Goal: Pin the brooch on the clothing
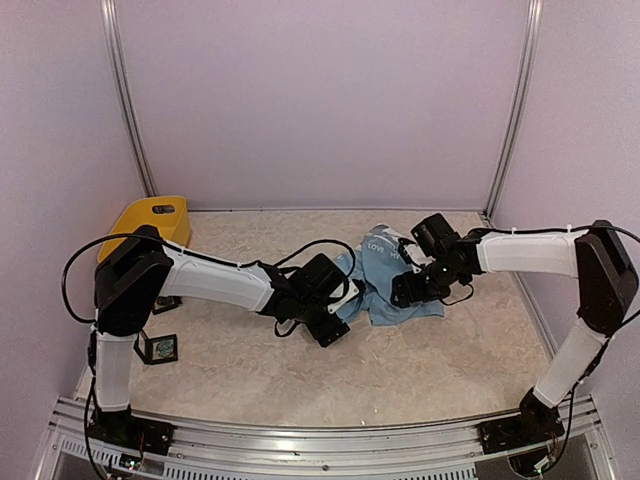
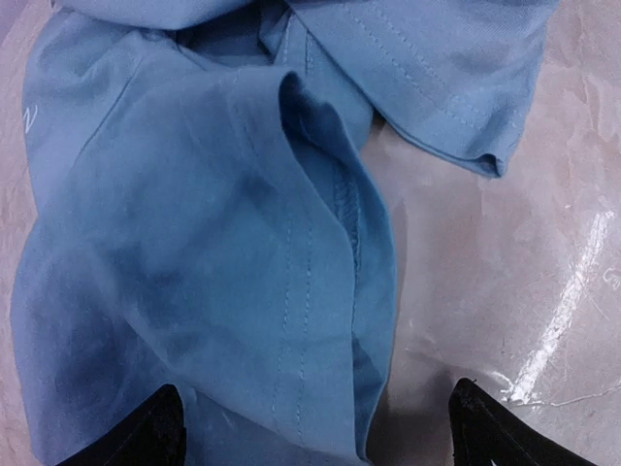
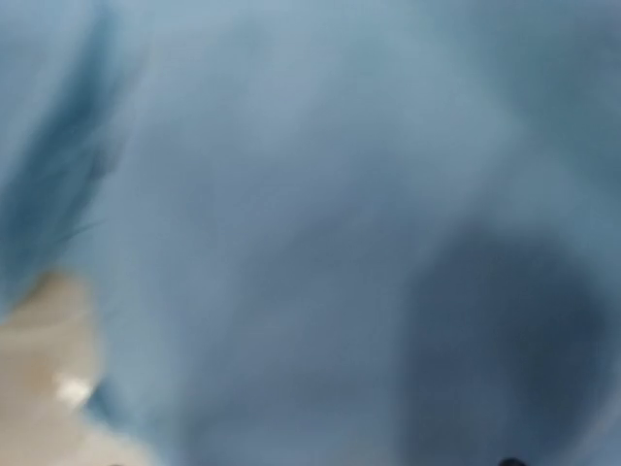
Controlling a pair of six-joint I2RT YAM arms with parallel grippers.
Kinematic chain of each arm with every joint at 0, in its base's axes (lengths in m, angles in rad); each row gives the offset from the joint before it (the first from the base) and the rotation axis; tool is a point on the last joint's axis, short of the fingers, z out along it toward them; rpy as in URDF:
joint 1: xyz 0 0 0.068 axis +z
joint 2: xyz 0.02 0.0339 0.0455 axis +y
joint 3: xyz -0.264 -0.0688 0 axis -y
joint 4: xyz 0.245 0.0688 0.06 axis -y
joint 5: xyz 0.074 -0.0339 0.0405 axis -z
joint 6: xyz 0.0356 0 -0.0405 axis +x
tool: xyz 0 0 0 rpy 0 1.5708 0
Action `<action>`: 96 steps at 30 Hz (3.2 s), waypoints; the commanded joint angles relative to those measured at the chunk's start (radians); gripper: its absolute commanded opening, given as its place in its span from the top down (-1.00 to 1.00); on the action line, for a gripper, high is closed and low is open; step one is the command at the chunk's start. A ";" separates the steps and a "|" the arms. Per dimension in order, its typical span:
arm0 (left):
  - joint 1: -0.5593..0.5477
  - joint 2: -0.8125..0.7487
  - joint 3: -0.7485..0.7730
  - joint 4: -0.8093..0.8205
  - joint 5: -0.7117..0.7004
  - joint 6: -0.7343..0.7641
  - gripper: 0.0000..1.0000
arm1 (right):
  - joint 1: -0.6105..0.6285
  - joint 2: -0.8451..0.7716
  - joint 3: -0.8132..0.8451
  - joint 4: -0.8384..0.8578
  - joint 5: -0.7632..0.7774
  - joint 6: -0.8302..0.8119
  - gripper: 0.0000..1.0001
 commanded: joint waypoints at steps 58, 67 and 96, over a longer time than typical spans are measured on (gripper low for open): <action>0.227 -0.750 0.201 0.106 -0.572 0.168 1.00 | -0.195 -0.110 1.084 -0.243 0.048 -0.382 1.00; 0.208 -0.777 0.130 0.143 -0.468 0.197 1.00 | -0.196 -0.153 0.956 -0.192 -0.047 -0.351 1.00; 0.209 -0.526 -0.221 0.121 -0.231 -0.133 1.00 | -0.299 0.693 1.326 -0.293 0.164 -0.159 -0.44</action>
